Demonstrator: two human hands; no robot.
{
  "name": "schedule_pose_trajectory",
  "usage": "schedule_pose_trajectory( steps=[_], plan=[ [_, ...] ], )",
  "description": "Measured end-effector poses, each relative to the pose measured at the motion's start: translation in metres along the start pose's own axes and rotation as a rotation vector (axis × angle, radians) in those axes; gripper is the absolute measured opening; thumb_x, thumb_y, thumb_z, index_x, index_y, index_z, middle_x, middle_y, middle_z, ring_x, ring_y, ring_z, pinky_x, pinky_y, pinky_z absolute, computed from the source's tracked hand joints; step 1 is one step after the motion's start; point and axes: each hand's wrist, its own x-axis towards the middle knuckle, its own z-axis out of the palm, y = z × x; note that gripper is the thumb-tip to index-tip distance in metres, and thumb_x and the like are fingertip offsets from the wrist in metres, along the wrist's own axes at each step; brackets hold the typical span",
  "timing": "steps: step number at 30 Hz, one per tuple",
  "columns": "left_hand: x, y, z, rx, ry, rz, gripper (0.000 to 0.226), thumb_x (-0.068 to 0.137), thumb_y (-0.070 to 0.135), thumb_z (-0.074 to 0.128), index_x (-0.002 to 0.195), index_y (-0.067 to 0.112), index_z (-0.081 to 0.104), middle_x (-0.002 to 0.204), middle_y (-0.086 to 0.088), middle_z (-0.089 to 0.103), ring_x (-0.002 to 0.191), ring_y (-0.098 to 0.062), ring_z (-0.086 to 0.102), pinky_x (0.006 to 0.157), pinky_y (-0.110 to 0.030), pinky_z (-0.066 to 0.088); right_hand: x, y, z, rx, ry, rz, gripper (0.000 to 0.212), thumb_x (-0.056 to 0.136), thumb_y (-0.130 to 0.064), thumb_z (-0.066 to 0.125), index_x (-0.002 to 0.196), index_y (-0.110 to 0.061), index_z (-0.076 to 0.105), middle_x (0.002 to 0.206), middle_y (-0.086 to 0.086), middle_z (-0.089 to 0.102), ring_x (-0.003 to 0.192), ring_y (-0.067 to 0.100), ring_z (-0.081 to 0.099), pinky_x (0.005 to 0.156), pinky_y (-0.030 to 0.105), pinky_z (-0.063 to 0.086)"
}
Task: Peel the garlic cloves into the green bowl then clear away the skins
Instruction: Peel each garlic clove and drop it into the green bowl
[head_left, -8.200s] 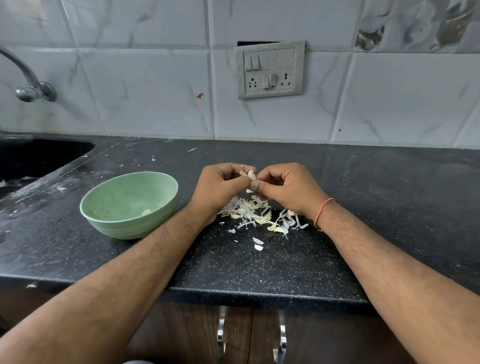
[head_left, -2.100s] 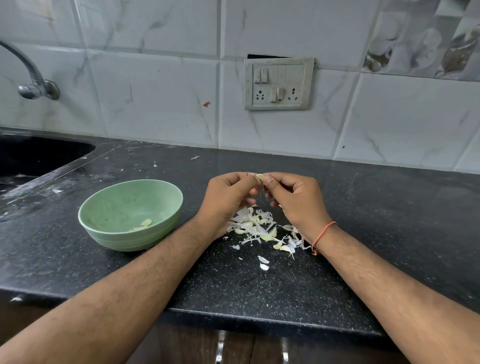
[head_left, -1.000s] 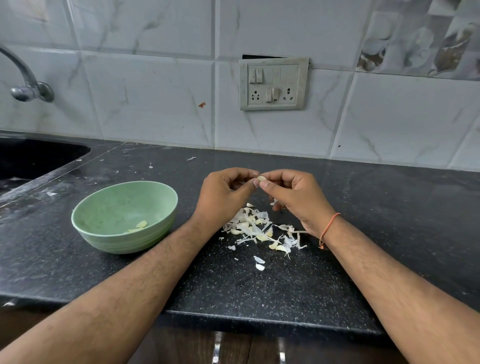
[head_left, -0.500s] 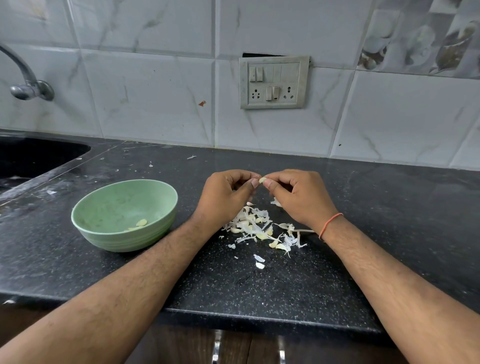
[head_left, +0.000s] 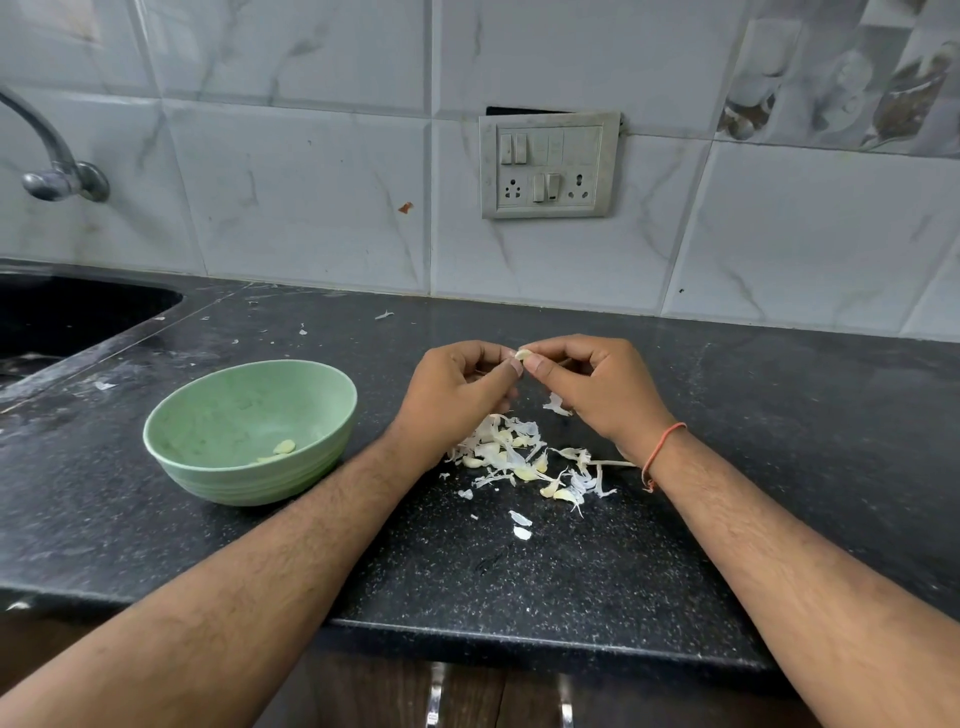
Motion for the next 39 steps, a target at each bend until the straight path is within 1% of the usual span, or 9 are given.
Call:
schedule_pose_trajectory(
  steps=[3, 6, 8, 14, 20, 25, 29, 34, 39],
  plan=[
    [-0.001, 0.002, 0.001, -0.096, -0.002, -0.054, 0.011, 0.098, 0.017, 0.075, 0.104, 0.008, 0.08, 0.083, -0.011, 0.078, 0.073, -0.016, 0.07, 0.072, -0.029, 0.06, 0.0, 0.0, 0.001, 0.035, -0.002, 0.0, 0.015, 0.094, -0.02, 0.082, 0.109, -0.019, 0.085, 0.078, -0.023, 0.075, 0.065, -0.006, 0.064, 0.064, 0.01, 0.047],
    [-0.001, 0.004, 0.002, -0.189, 0.011, -0.103, 0.013, 0.098, 0.015, 0.076, 0.104, 0.003, 0.08, 0.081, -0.008, 0.076, 0.07, -0.012, 0.067, 0.067, -0.022, 0.056, -0.001, -0.002, 0.001, 0.031, 0.007, -0.048, 0.021, 0.092, -0.019, 0.083, 0.113, -0.021, 0.083, 0.092, -0.015, 0.081, 0.081, -0.003, 0.072, 0.072, 0.012, 0.051],
    [-0.001, 0.003, 0.002, -0.248, 0.007, -0.141, 0.014, 0.097, 0.014, 0.076, 0.104, 0.003, 0.08, 0.081, -0.009, 0.075, 0.07, -0.013, 0.066, 0.067, -0.022, 0.056, -0.001, -0.002, 0.001, 0.009, 0.009, -0.076, 0.02, 0.092, -0.019, 0.083, 0.112, -0.021, 0.084, 0.097, -0.013, 0.082, 0.087, 0.0, 0.075, 0.075, 0.013, 0.053],
    [0.001, 0.001, 0.0, -0.331, 0.006, -0.223, 0.013, 0.095, 0.009, 0.077, 0.101, -0.002, 0.08, 0.087, -0.018, 0.073, 0.069, -0.014, 0.064, 0.069, -0.022, 0.057, -0.004, 0.0, 0.009, 0.158, 0.005, 0.009, 0.016, 0.093, -0.014, 0.082, 0.108, -0.019, 0.083, 0.089, -0.003, 0.082, 0.08, 0.006, 0.075, 0.07, 0.016, 0.054],
    [0.0, 0.003, 0.002, -0.353, 0.016, -0.232, 0.008, 0.093, 0.004, 0.075, 0.09, 0.001, 0.081, 0.081, -0.016, 0.071, 0.063, -0.013, 0.061, 0.066, -0.023, 0.055, -0.007, -0.003, 0.013, 0.296, -0.006, 0.121, 0.015, 0.095, -0.014, 0.079, 0.108, -0.019, 0.082, 0.088, 0.006, 0.082, 0.076, 0.014, 0.071, 0.059, 0.022, 0.052],
    [0.001, 0.005, 0.003, -0.377, 0.029, -0.252, 0.011, 0.091, 0.0, 0.072, 0.083, 0.001, 0.079, 0.075, -0.013, 0.07, 0.062, -0.014, 0.059, 0.066, -0.024, 0.055, -0.009, -0.006, 0.015, 0.388, -0.023, 0.21, 0.017, 0.096, -0.015, 0.078, 0.113, -0.016, 0.081, 0.093, 0.009, 0.082, 0.083, 0.016, 0.071, 0.06, 0.021, 0.047],
    [0.002, 0.006, 0.004, -0.398, 0.051, -0.275, 0.008, 0.092, -0.002, 0.069, 0.087, -0.002, 0.076, 0.07, -0.01, 0.07, 0.061, -0.013, 0.058, 0.061, -0.022, 0.054, -0.01, -0.007, 0.017, 0.456, -0.051, 0.274, 0.018, 0.095, -0.018, 0.078, 0.113, -0.018, 0.081, 0.099, 0.012, 0.082, 0.094, 0.023, 0.074, 0.064, 0.027, 0.046],
    [0.002, 0.006, 0.004, -0.389, 0.017, -0.253, 0.005, 0.095, 0.009, 0.076, 0.093, 0.004, 0.078, 0.08, -0.01, 0.073, 0.066, -0.01, 0.063, 0.064, -0.021, 0.056, -0.008, -0.01, 0.012, 0.461, -0.035, 0.281, 0.018, 0.096, -0.018, 0.078, 0.114, -0.016, 0.079, 0.1, 0.013, 0.081, 0.088, 0.024, 0.074, 0.066, 0.031, 0.05],
    [0.003, 0.006, 0.004, -0.39, 0.017, -0.245, 0.015, 0.093, 0.013, 0.079, 0.103, 0.001, 0.08, 0.084, -0.008, 0.071, 0.071, -0.011, 0.065, 0.064, -0.022, 0.056, -0.003, -0.007, 0.008, 0.334, 0.007, 0.206, 0.013, 0.093, -0.021, 0.083, 0.105, -0.023, 0.082, 0.099, 0.008, 0.081, 0.085, 0.017, 0.072, 0.068, 0.034, 0.055]
  ],
)
